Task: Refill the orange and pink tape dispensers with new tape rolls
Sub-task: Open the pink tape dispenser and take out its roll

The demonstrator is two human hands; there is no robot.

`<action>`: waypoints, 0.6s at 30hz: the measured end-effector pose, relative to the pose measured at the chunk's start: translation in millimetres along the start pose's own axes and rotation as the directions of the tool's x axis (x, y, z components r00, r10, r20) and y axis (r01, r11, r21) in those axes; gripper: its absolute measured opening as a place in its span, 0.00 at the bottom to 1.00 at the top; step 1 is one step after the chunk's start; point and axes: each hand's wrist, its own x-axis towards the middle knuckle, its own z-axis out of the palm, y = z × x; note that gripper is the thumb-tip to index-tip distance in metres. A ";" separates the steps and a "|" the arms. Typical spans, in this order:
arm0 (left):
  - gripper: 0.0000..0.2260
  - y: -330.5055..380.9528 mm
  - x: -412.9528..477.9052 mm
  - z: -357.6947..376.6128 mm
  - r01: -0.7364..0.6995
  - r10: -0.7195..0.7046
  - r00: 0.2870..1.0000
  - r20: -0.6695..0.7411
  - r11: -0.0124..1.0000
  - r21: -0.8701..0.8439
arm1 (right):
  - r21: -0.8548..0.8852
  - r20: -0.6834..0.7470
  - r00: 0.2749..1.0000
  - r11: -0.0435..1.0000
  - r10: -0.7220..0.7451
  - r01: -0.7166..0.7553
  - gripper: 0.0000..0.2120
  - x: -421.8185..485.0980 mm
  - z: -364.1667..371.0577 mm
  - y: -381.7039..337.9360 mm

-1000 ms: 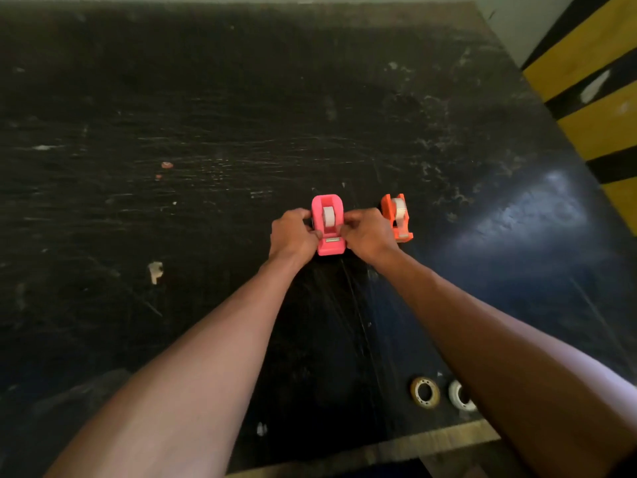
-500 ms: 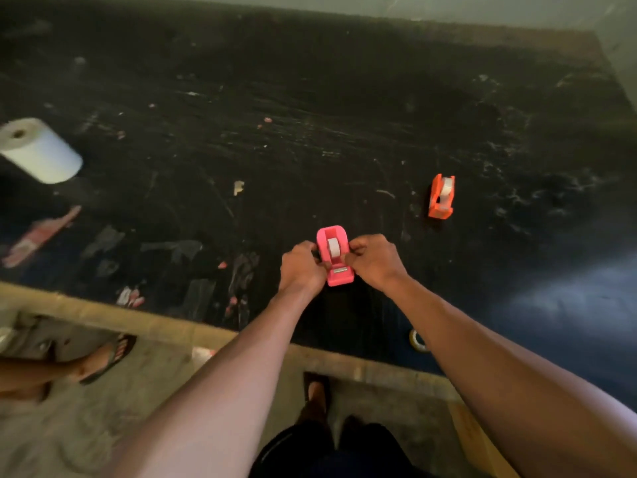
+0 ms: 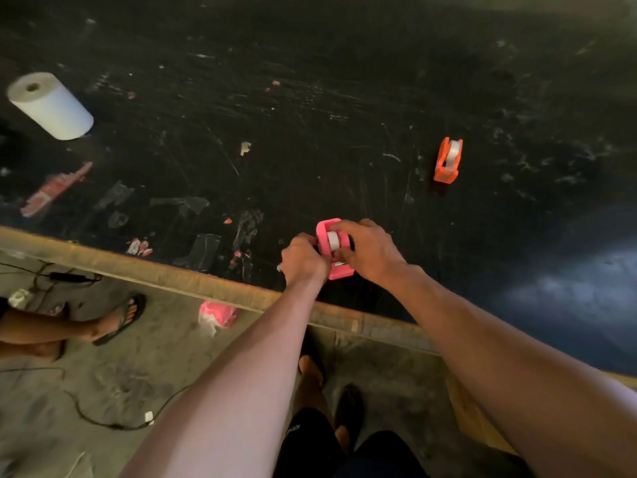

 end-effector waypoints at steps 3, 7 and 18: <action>0.13 1.8 4.9 1.6 0.037 -0.038 0.999 -0.015 0.999 -0.024 | -0.057 0.067 0.998 0.998 -0.007 0.011 0.26 9.8 -5.4 -2.6; 0.12 3.6 10.5 0.7 0.056 -0.058 0.998 -0.025 0.998 -0.041 | -0.110 0.159 0.987 0.993 -0.024 0.042 0.26 22.6 -11.1 -7.9; 0.15 15.7 23.8 2.7 0.062 -0.062 0.998 -0.012 0.998 -0.012 | -0.096 0.236 0.972 0.995 0.006 0.018 0.24 45.3 -24.5 0.8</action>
